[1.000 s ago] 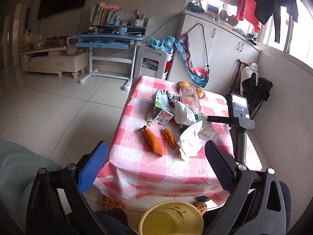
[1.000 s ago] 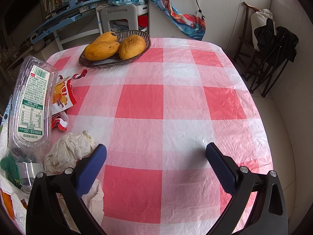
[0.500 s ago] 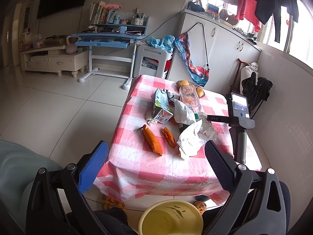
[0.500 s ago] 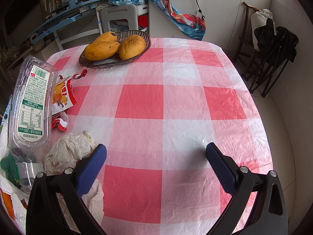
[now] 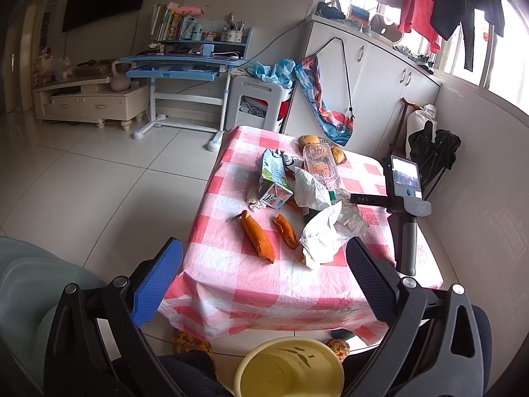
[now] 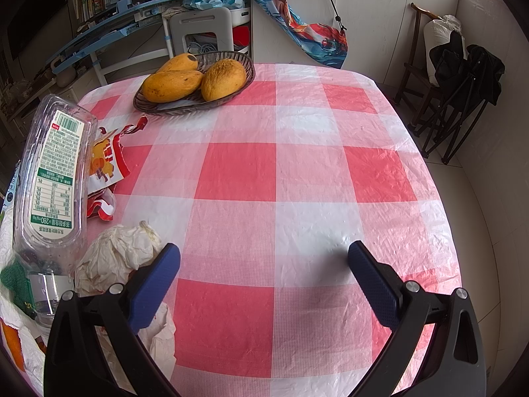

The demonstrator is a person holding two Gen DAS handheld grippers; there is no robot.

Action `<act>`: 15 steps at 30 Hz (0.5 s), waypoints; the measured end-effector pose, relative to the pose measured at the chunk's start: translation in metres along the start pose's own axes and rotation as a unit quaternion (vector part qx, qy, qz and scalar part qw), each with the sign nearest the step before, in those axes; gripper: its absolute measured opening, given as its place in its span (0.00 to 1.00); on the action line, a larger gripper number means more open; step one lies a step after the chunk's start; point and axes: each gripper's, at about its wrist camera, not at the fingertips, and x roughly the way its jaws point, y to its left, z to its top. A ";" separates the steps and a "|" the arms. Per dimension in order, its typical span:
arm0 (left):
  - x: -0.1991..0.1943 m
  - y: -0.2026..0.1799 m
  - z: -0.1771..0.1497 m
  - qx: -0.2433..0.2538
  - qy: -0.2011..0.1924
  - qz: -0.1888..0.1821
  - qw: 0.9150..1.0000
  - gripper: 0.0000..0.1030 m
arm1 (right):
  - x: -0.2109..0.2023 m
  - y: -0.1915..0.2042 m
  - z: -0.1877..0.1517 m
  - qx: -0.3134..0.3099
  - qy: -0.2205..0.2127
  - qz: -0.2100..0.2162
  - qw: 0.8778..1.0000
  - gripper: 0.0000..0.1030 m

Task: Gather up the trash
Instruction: 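Move the left tool toward the light blue milk carton on the table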

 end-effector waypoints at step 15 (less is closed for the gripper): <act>-0.001 -0.004 -0.006 0.029 -0.008 0.024 0.999 0.93 | 0.000 0.000 0.001 0.000 0.000 0.000 1.000 0.94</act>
